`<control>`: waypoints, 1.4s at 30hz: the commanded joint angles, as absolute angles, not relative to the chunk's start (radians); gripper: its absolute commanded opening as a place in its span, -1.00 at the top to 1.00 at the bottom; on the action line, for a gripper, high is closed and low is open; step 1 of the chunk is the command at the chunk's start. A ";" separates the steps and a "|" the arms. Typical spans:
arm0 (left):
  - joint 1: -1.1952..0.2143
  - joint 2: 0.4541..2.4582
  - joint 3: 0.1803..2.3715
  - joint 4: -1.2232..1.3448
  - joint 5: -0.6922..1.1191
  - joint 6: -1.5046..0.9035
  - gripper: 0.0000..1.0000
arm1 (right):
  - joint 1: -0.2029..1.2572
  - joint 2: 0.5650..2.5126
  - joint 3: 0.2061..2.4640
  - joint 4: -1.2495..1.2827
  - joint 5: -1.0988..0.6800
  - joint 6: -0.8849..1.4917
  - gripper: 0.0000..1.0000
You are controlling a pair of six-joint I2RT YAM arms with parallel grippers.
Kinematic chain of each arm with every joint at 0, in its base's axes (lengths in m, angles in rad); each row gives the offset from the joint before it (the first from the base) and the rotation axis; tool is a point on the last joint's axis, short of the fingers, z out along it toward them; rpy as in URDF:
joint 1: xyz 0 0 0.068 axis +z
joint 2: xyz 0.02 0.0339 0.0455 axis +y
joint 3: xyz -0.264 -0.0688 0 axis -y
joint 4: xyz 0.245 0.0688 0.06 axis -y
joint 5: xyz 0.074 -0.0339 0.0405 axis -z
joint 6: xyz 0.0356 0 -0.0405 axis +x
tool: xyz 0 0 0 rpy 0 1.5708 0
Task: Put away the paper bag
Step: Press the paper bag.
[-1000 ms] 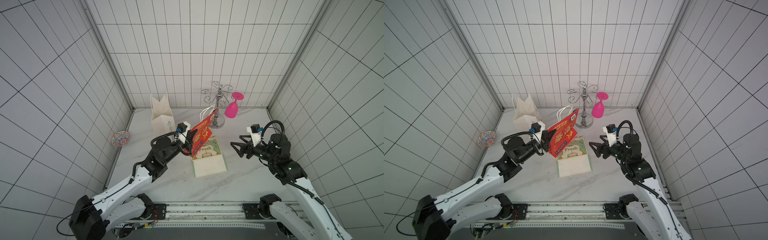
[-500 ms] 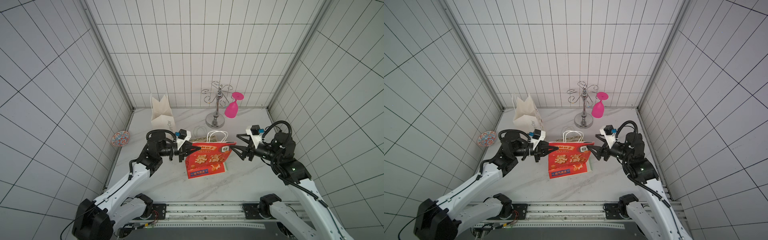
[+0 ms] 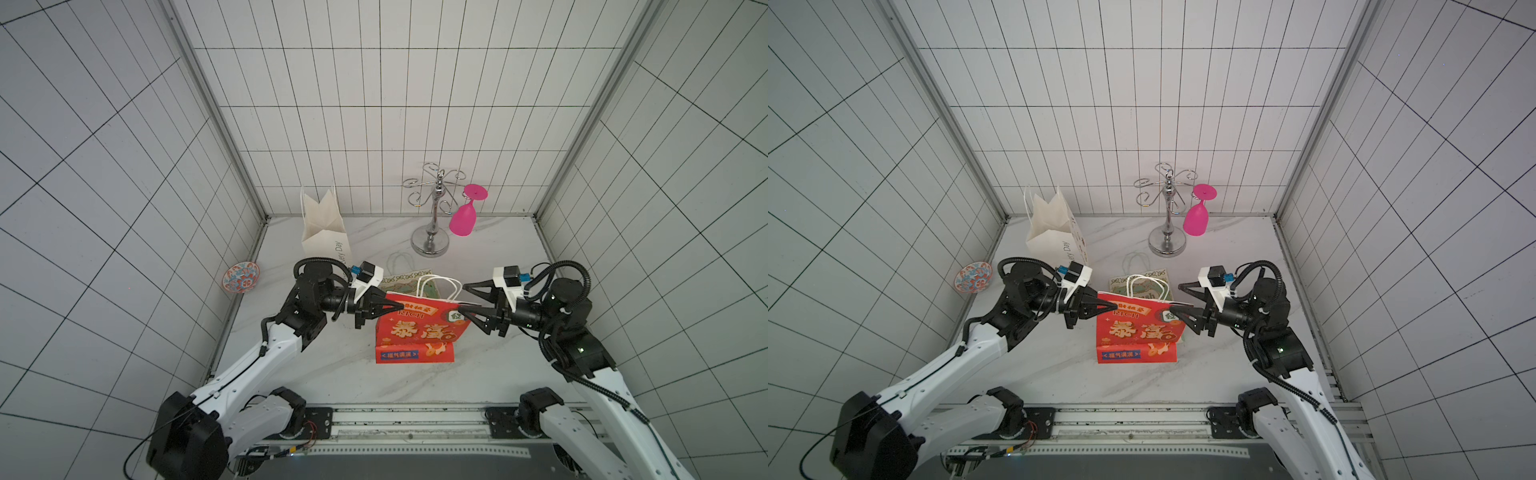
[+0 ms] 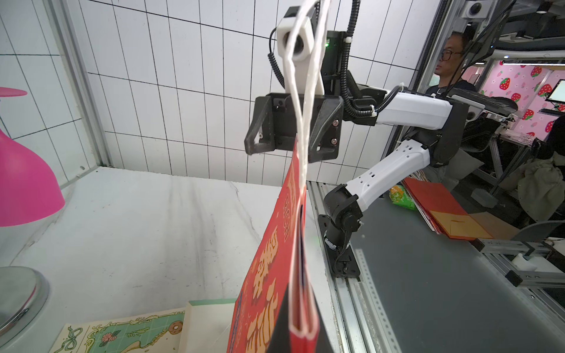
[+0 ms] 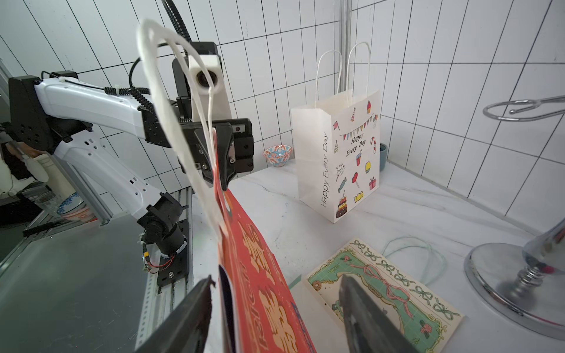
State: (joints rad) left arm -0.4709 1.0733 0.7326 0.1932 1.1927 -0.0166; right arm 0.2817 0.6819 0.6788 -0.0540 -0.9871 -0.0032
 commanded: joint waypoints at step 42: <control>-0.461 0.985 0.670 0.087 1.069 0.143 -0.06 | 0.305 0.708 0.818 0.039 -1.014 0.088 1.00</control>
State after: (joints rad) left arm -0.4625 0.9863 0.6895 0.1070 1.0676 0.1013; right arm 0.3138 0.7170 0.7315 0.0227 -1.0115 0.0750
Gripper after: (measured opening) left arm 0.549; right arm 0.047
